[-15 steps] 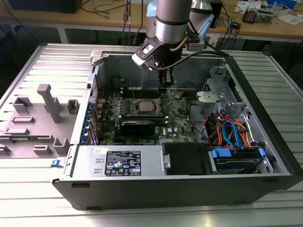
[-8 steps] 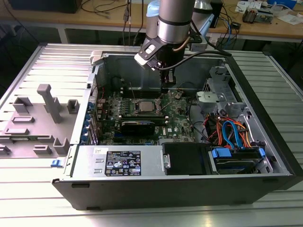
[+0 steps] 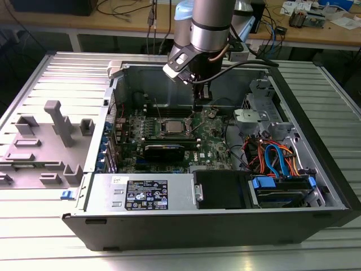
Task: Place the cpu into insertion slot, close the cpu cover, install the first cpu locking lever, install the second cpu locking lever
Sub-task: 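Close the cpu cover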
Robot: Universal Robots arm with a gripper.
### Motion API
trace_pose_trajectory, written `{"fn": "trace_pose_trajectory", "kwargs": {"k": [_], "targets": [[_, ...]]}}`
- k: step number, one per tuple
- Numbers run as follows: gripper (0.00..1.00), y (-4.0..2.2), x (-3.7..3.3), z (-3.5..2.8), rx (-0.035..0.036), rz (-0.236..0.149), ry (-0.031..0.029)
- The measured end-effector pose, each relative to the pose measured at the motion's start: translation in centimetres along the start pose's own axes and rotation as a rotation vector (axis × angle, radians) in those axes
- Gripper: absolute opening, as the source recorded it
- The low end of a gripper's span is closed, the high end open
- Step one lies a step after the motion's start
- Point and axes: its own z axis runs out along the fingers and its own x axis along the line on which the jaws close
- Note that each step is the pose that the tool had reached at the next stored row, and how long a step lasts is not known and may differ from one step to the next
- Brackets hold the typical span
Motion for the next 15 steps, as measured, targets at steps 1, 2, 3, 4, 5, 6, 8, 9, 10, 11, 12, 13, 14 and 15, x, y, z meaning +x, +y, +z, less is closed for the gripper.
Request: {"fn": "trace_pose_trajectory", "kwargs": {"k": [1,2,3,4,5,6,8,9,10,11,12,13,14,15], "targets": [[0.11,0.07,0.00,0.00,0.0000,0.000,0.0000],[0.11,0.13,-0.01,0.00,0.0000,0.000,0.0000],[0.11,0.19,-0.01,0.00,0.0000,0.000,0.0000],[0.11,0.26,-0.02,0.00,0.0000,0.000,0.0000],[0.11,0.35,-0.02,0.00,0.0000,0.000,0.0000],[0.11,0.40,-0.02,0.00,0.0000,0.000,0.0000],[0.11,0.70,-0.04,0.00,0.0000,0.000,0.0000],[0.11,0.82,-0.05,0.00,0.0000,0.000,-0.0001],[0.11,0.89,-0.05,0.00,0.0000,0.000,0.0000],[0.11,0.96,-0.05,0.00,0.0000,0.000,-0.0001],[0.11,1.05,-0.06,0.00,0.0000,0.000,0.0000],[0.11,1.11,-0.06,0.00,0.0000,0.000,0.0000],[0.11,1.18,-0.07,0.01,0.0000,0.000,0.0001],[0.11,1.25,-0.07,0.01,0.0000,0.000,0.0000]]}}
